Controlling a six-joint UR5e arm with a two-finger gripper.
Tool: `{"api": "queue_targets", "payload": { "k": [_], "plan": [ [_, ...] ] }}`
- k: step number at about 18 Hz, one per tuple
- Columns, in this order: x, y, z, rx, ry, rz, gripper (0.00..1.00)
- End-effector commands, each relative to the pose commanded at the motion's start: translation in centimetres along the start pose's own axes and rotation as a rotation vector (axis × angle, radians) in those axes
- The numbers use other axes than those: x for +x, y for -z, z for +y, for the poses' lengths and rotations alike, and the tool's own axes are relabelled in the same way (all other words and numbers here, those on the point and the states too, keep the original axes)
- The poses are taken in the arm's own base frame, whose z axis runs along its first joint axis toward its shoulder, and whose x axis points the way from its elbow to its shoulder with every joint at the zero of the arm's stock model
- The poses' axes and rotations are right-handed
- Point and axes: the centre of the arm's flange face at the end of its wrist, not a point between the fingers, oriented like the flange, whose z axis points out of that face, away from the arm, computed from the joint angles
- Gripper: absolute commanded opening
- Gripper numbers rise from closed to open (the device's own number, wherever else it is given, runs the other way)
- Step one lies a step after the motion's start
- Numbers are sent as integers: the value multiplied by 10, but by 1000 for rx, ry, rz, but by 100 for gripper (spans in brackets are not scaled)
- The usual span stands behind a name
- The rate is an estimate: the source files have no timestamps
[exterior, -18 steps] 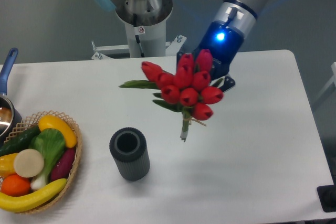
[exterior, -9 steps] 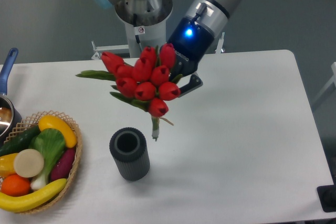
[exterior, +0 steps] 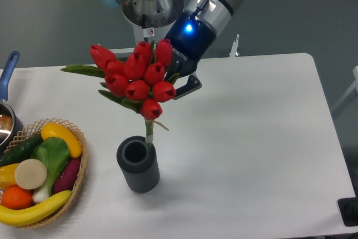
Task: Insert the flowers into the vase
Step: 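Lower the tulip stems into the vase opening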
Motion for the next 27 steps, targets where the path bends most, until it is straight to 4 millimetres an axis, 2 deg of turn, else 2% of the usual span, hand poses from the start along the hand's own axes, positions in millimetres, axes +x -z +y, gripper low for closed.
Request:
{"api": "queue_targets", "payload": {
  "k": [2, 11, 17, 27],
  "plan": [
    [4, -8, 2, -3, 1, 16, 33],
    [-6, -19, 16, -14, 29, 29, 33],
    [-8, -29, 39, -29, 69, 47, 33],
    [-27, -60, 76, -49, 118, 85, 33]
  ]
}}
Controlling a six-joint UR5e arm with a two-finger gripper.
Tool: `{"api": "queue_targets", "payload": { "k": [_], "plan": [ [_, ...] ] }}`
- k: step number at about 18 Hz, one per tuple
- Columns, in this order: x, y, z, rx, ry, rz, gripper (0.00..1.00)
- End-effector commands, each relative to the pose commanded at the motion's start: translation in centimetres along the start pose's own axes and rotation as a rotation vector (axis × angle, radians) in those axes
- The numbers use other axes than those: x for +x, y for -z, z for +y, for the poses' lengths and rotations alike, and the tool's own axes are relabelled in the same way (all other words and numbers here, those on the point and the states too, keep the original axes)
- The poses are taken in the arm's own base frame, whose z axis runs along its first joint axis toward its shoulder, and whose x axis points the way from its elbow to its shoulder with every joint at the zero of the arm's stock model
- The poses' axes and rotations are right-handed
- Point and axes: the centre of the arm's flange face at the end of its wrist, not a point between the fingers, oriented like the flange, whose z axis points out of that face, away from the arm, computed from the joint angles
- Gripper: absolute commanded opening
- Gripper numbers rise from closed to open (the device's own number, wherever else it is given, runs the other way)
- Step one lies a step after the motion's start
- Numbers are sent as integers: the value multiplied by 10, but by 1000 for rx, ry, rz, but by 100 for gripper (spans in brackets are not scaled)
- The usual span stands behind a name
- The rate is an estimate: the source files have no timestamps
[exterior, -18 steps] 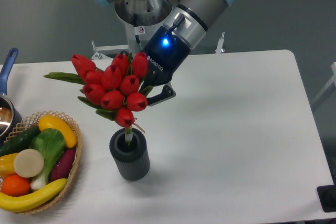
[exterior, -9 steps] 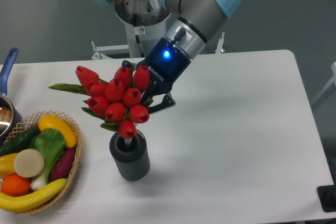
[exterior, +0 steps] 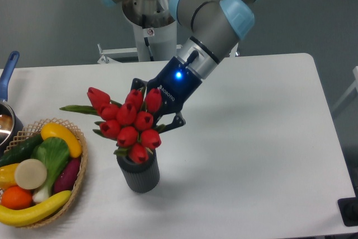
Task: Insert the flowers into the vase
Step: 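Lower the tulip stems into the vase opening, then push the tulips down into the vase and settle them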
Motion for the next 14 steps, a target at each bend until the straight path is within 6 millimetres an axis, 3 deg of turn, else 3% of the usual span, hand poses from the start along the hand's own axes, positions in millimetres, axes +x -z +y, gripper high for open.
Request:
{"api": "queue_targets", "payload": {
  "k": [7, 14],
  "plan": [
    [-10, -17, 22, -12, 28, 18, 33],
    [-6, -24, 40, -24, 38, 34, 34]
  ]
}}
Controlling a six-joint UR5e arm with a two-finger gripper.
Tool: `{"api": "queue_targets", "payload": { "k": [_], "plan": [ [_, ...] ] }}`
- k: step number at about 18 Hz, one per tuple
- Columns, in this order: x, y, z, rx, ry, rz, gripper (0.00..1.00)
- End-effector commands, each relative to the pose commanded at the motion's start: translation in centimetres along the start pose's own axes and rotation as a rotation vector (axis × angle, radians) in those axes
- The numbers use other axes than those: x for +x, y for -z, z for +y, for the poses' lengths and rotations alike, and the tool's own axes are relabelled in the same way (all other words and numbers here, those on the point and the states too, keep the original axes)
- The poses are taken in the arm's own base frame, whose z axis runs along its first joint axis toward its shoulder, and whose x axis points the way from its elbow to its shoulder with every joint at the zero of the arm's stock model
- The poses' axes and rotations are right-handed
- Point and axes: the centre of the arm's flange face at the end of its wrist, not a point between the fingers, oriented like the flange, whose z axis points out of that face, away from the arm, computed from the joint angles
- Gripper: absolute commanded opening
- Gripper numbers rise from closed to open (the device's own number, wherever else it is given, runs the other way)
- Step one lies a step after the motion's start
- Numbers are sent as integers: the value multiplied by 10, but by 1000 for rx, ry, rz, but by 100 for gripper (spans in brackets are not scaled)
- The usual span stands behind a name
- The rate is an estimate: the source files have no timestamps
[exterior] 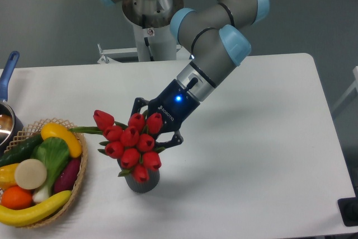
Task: Insert the flowers into the vase
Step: 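Push the tulips down into the vase and settle them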
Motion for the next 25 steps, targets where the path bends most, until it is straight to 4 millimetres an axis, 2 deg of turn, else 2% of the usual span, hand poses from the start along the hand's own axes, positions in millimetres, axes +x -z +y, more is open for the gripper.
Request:
{"api": "queue_targets", "payload": {
  "k": [9, 18, 20, 22, 23, 25],
  "plan": [
    [-6, -11, 14, -11, -20, 17, 35],
    [-13, -18, 30, -18, -40, 29, 42],
    [-14, -19, 32, -21, -42, 30, 49],
    [-15, -20, 33, -21, -40, 31, 52],
    [-15, -20, 33, -22, -40, 30, 61],
    [-15, -21, 36, -27, -38, 31, 63]
  ]
}}
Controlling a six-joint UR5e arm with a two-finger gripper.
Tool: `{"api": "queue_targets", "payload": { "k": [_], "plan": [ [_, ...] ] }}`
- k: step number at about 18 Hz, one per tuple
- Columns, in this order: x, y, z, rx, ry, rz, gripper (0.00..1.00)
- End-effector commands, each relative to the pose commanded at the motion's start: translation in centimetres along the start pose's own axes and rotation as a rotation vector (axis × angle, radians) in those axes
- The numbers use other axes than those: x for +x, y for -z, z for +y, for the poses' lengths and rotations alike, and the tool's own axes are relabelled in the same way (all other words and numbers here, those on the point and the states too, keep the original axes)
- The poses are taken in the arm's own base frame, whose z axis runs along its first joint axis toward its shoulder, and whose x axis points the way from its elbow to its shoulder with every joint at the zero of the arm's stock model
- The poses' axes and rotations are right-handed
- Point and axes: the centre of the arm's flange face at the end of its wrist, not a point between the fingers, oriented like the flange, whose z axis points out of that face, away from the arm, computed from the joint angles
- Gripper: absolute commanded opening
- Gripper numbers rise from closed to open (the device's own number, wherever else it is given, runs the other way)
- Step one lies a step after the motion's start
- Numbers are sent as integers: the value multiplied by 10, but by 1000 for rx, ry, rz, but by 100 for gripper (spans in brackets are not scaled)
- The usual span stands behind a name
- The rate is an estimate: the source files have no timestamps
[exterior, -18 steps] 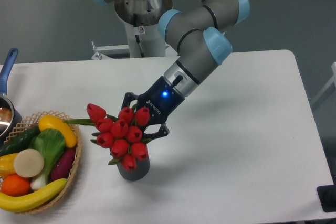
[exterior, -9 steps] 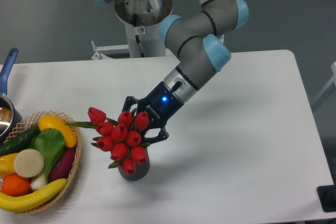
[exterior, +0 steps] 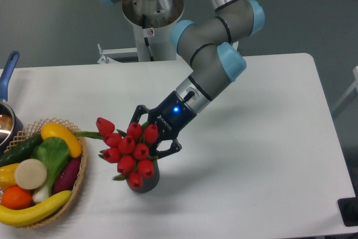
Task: Insert the flowers into the vase
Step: 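Push the tulips down into the vase and settle them, then open the gripper to release the tulips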
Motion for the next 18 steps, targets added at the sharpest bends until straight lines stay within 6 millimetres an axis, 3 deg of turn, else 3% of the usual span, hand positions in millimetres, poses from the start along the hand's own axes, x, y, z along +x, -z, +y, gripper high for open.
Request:
{"api": "queue_targets", "payload": {
  "k": [2, 3, 4, 10, 15, 18],
  "plan": [
    [0, 0, 2, 0, -6, 0, 67],
    [0, -1, 1, -1, -17, 1, 79],
    [0, 1, 3, 0, -46, -1, 99],
    [2, 15, 4, -17, -75, -34, 100],
    [13, 60, 0, -74, -95, -143, 100],
    [17, 74, 4, -167, -103, -209, 100]
  ]
}}
